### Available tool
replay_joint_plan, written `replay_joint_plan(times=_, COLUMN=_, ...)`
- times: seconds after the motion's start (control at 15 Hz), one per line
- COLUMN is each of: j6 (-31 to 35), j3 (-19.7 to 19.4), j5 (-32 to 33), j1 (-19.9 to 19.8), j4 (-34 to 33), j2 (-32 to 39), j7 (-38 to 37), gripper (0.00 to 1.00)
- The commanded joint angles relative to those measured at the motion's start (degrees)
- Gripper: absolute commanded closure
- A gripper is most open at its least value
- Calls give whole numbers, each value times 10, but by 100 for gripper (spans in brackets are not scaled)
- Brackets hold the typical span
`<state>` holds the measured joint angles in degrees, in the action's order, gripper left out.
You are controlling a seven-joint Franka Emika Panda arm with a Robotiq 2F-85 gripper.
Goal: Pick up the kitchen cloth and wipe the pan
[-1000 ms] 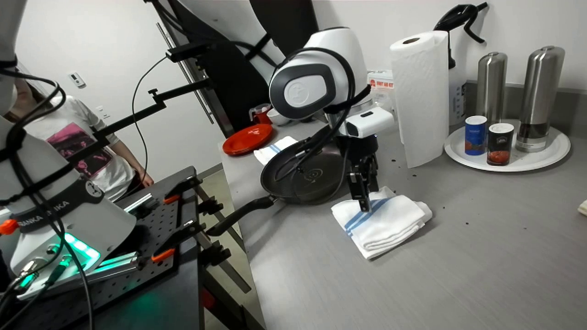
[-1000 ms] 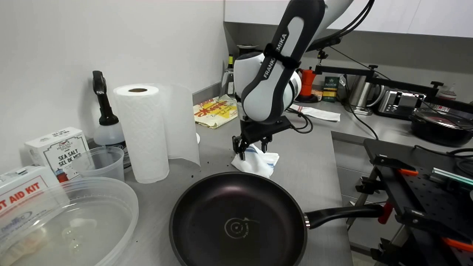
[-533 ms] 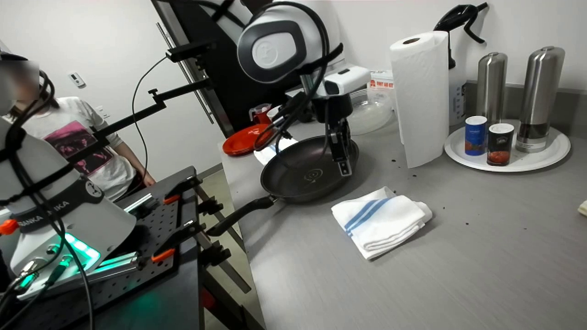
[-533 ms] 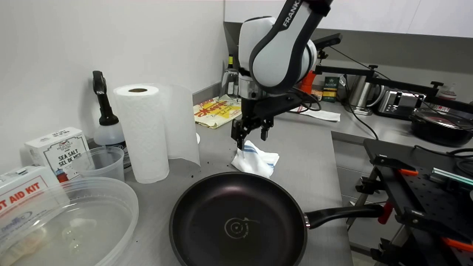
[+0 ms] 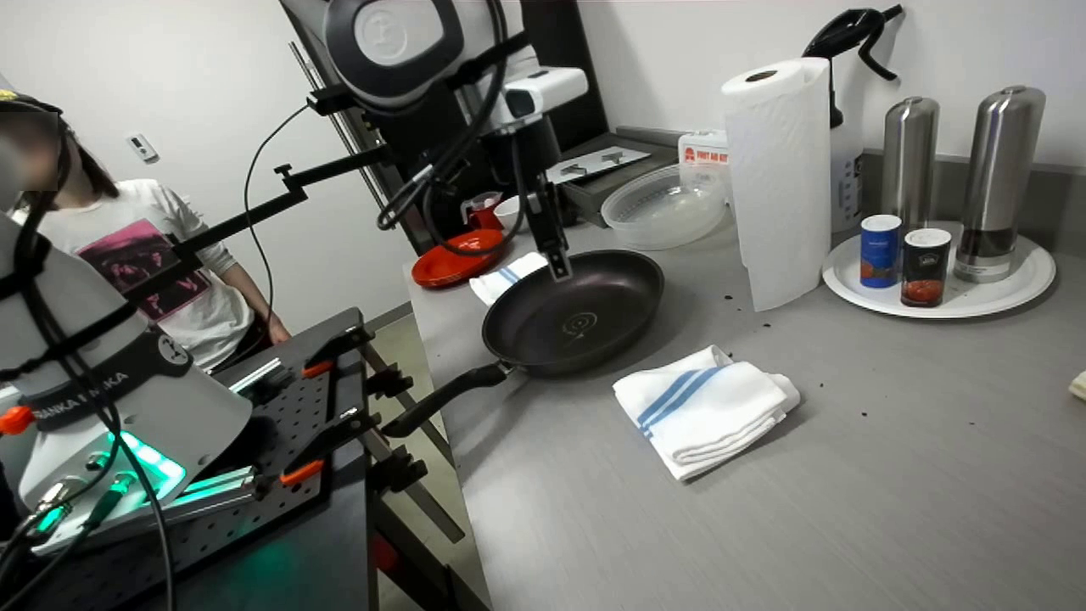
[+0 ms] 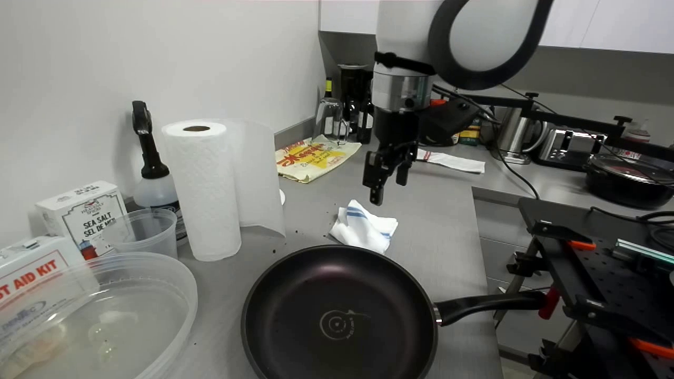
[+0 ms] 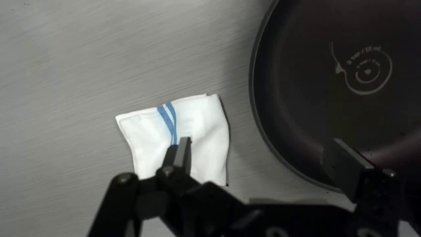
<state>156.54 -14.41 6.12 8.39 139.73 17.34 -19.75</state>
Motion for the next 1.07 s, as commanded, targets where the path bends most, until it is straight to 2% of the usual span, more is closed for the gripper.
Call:
replay_joint_plan(times=0.0, j6=5, j3=3, j5=79, j1=11, j4=100, j2=-100, j7=-12, gripper=0)
replay_joint_plan(times=0.27, j6=36, j3=32, j5=142, j1=-6, j4=165, j2=-123, j7=-19, gripper=0)
replay_joint_plan(times=0.33, j6=12, j3=40, j5=118, j1=-19, j4=124, j2=-101, j7=-8, gripper=0)
replay_joint_plan(times=0.53, j6=28, j3=47, j5=130, j1=-19, j4=154, j2=-109, j7=-10, gripper=0)
replay_joint_plan(times=1.0, j6=28, j3=47, j5=130, j1=-20, j4=155, j2=-110, j7=-9, gripper=0)
